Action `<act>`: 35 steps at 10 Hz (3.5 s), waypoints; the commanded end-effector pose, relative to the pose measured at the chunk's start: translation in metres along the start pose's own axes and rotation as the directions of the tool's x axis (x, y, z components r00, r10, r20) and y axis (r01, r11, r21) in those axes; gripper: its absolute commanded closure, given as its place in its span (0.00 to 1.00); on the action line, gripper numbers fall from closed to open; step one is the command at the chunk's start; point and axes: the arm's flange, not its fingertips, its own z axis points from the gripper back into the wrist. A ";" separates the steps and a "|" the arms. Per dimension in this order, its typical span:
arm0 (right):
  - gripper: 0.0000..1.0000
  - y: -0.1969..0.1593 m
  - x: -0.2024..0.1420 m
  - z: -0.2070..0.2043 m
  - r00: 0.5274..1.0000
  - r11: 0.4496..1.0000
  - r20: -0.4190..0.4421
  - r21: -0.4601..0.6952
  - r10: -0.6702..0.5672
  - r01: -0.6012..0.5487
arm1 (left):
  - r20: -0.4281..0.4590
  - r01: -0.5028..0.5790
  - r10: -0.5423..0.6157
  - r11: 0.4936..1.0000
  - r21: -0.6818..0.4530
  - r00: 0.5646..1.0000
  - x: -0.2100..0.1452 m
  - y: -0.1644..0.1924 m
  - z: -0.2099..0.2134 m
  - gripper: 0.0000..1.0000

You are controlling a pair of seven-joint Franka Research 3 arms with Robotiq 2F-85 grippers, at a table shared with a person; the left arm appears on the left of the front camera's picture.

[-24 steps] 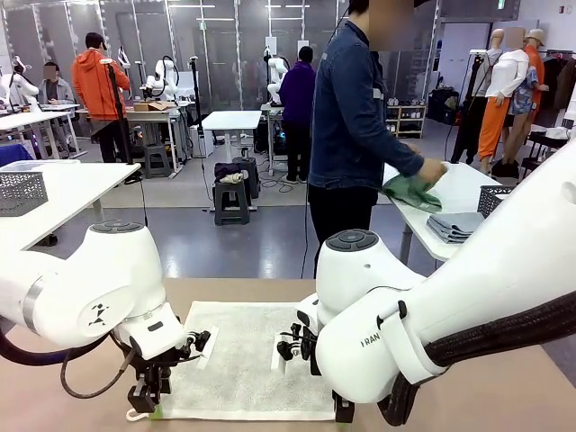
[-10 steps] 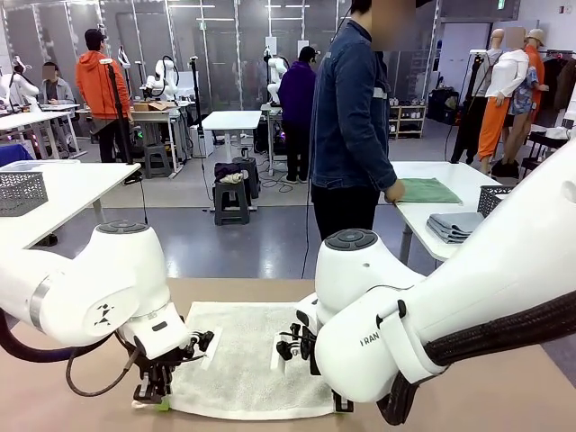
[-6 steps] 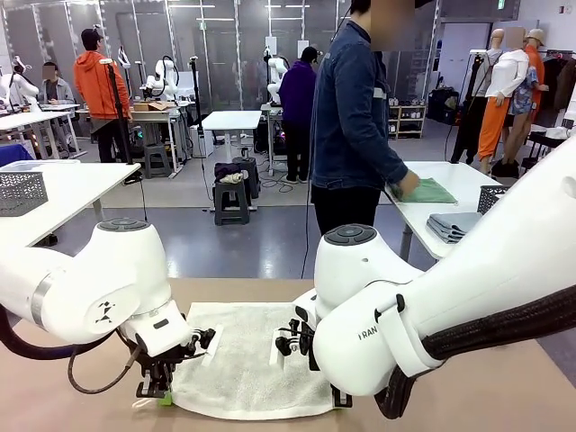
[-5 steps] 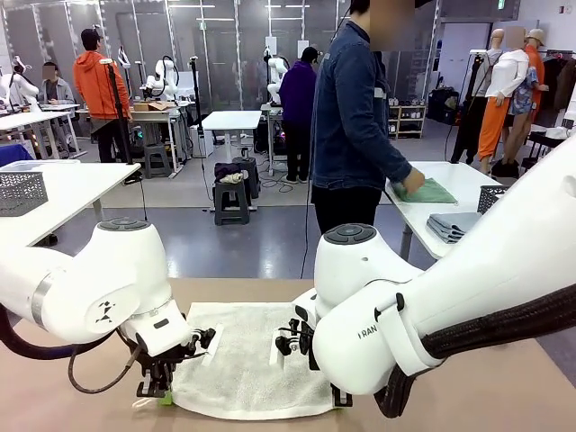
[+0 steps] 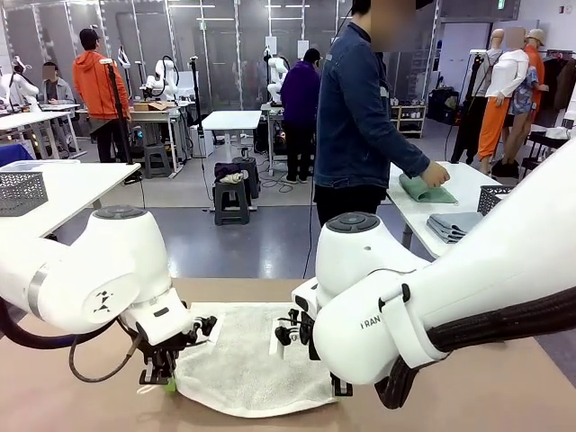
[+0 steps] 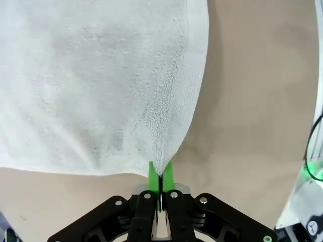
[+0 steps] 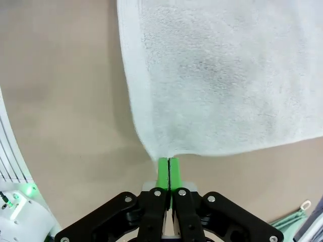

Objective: Fold the towels and place them in the basket.
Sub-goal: When a person lays out a Towel with hook on the table, fold it in half twice.

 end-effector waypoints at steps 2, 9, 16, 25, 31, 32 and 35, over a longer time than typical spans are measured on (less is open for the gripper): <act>1.00 -0.004 -0.014 0.033 1.000 0.998 0.024 -0.064 0.004 -0.002 | 0.032 -0.004 0.002 0.996 0.085 0.999 -0.011 -0.001 0.035 1.00; 1.00 -0.001 -0.004 0.033 0.999 1.000 0.026 -0.019 -0.020 0.020 | 0.030 -0.015 0.013 0.996 0.085 0.999 -0.006 0.004 0.040 1.00; 0.80 0.005 0.019 -0.023 0.997 0.987 -0.006 0.146 -0.071 0.071 | 0.030 -0.015 0.013 0.996 0.085 0.999 -0.006 0.004 0.040 1.00; 1.00 0.001 0.029 -0.046 0.999 0.988 -0.027 0.155 0.029 -0.025 | 0.030 -0.015 0.013 0.996 0.085 0.999 -0.006 0.004 0.040 1.00; 1.00 -0.003 0.020 -0.025 0.999 0.993 -0.005 0.108 0.050 -0.049 | 0.030 -0.015 0.013 0.996 0.085 0.999 -0.006 0.004 0.040 1.00; 1.00 -0.006 0.015 -0.007 0.999 0.996 0.002 0.071 0.046 -0.046 | 0.030 -0.015 0.013 0.996 0.085 0.999 -0.006 0.004 0.040 1.00; 1.00 -0.014 0.004 0.047 0.997 0.997 -0.005 0.008 0.073 -0.073 | 0.030 -0.015 0.013 0.996 0.085 0.999 -0.006 0.004 0.040 1.00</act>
